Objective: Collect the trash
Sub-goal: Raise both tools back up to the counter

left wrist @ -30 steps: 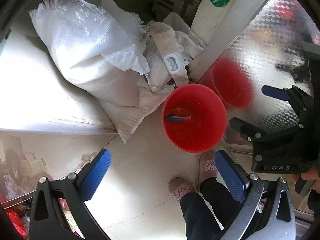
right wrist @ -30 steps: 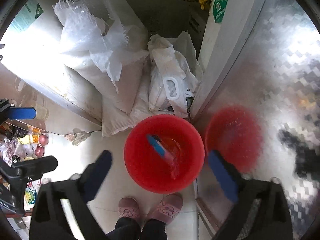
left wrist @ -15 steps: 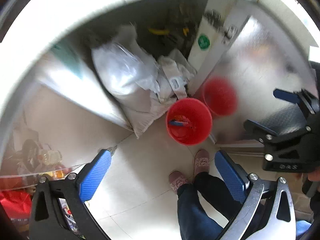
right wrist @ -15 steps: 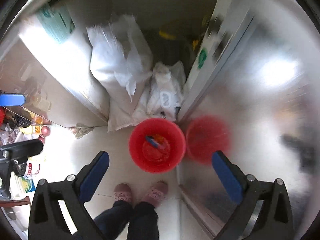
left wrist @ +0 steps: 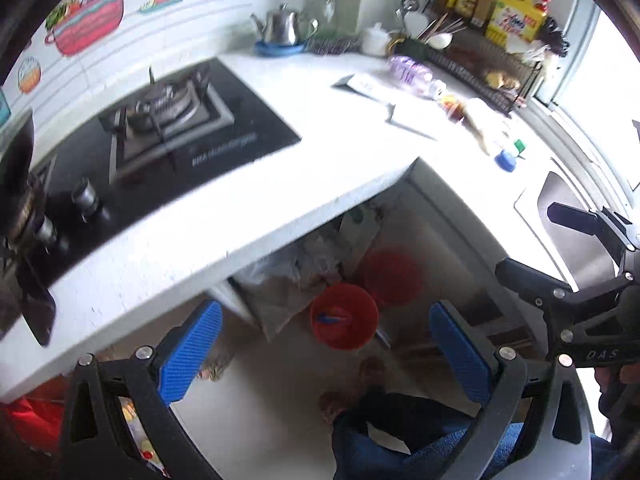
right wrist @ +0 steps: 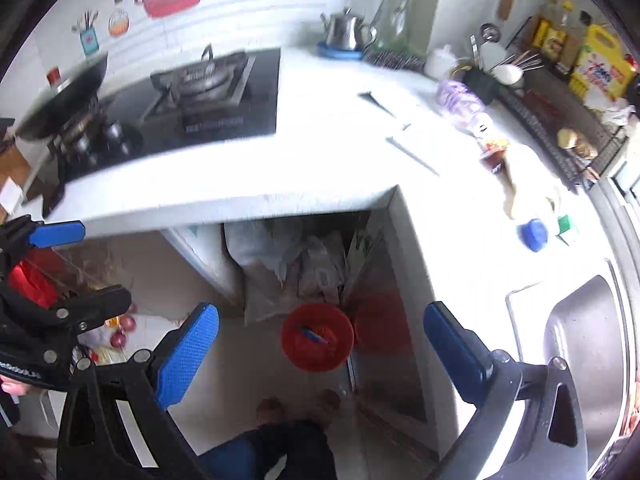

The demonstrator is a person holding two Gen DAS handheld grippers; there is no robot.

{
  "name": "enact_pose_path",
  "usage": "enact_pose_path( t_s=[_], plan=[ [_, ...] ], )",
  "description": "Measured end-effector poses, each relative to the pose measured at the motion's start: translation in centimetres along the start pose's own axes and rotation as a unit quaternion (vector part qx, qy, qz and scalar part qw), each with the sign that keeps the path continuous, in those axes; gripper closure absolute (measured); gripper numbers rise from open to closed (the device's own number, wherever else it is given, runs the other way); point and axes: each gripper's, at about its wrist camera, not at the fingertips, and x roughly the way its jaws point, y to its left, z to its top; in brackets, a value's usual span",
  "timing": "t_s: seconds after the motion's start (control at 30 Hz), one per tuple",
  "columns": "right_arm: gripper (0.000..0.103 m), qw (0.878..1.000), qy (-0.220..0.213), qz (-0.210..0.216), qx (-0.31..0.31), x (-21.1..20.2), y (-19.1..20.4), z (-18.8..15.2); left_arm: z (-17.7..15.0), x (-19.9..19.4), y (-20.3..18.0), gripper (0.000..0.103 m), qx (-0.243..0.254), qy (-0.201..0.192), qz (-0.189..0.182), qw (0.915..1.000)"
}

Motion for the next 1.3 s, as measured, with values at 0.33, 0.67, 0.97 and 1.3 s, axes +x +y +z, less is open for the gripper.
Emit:
enact_pose_path(
  t_s=[0.33, 0.67, 0.97, 1.3],
  plan=[
    [0.001, 0.997, -0.035, -0.039, 0.050, -5.8, -3.4, 1.4, 5.7, -6.3, -4.3, 0.000, 0.051, -0.065, -0.025, 0.9962],
    [0.001, 0.992, -0.077, -0.037, 0.096, -9.2, -7.2, 3.3, 10.0, -6.6, -8.3, 0.000, 0.092, -0.079, -0.063, 0.9906],
    [0.001, 0.989, -0.055, -0.046, 0.128, -7.1, -11.9, 3.9, 14.1, -1.5, -12.9, 0.000, 0.139, -0.046, -0.065, 0.9872],
    [0.001, 0.987, -0.013, -0.038, 0.155, -1.5, -18.8, 5.9, 20.0, 6.3, -16.4, 0.000, 0.142, 0.005, -0.066, 0.9877]
  ],
)
